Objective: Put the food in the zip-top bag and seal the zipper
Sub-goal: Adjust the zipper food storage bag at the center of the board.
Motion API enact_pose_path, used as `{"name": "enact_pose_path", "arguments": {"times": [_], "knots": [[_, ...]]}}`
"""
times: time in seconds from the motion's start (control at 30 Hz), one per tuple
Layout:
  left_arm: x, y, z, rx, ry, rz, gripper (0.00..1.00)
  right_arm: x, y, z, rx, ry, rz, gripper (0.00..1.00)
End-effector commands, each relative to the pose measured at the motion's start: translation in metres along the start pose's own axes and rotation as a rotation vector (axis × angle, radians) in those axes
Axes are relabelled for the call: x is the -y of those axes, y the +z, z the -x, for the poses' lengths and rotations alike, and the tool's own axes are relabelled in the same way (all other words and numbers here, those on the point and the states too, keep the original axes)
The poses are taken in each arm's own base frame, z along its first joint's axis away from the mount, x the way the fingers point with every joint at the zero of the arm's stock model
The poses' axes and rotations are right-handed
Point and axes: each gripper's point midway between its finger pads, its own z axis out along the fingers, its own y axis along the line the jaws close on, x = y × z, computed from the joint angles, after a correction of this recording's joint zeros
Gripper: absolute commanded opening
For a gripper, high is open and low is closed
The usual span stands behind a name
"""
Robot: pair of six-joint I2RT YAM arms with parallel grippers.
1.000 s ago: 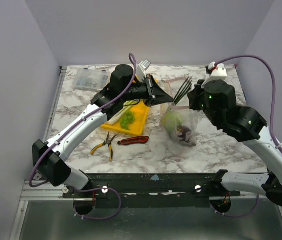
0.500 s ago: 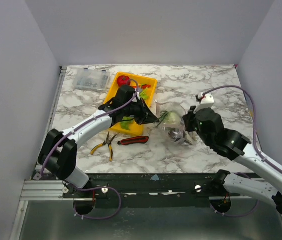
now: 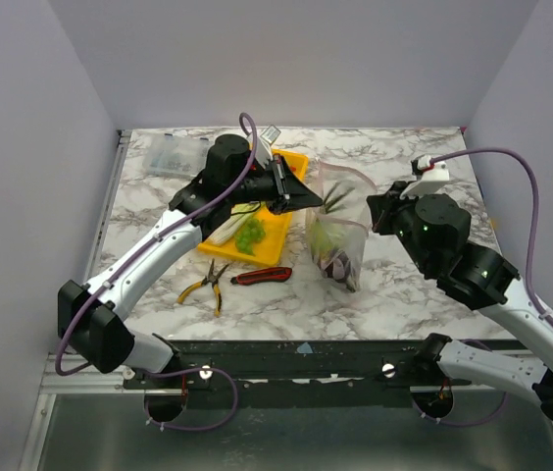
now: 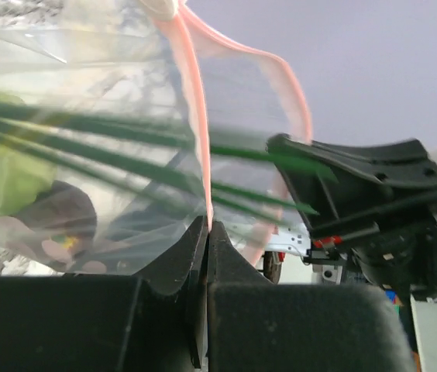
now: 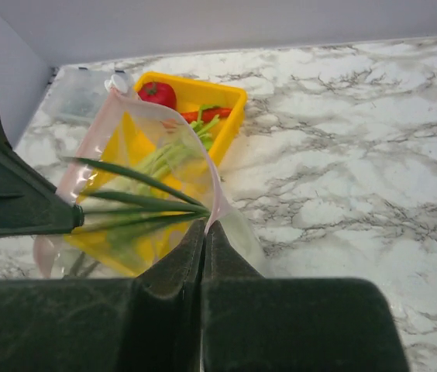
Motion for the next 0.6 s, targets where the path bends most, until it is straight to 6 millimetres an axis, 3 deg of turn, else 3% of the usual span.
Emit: {"name": "enact_pose_path", "arguments": {"times": [0.0, 0.27, 0.57], "knots": [[0.001, 0.003, 0.003, -0.022, -0.001, 0.015, 0.0, 0.008, -0.004, 0.018, 0.051, 0.023, -0.046, 0.0], [0.005, 0.008, 0.006, -0.036, -0.006, -0.004, 0.0, 0.013, -0.004, 0.019, 0.058, 0.003, -0.072, 0.0], [-0.007, 0.004, 0.002, -0.045, 0.051, 0.025, 0.33, 0.022, 0.0, 0.019, 0.083, -0.015, -0.122, 0.0]]}}
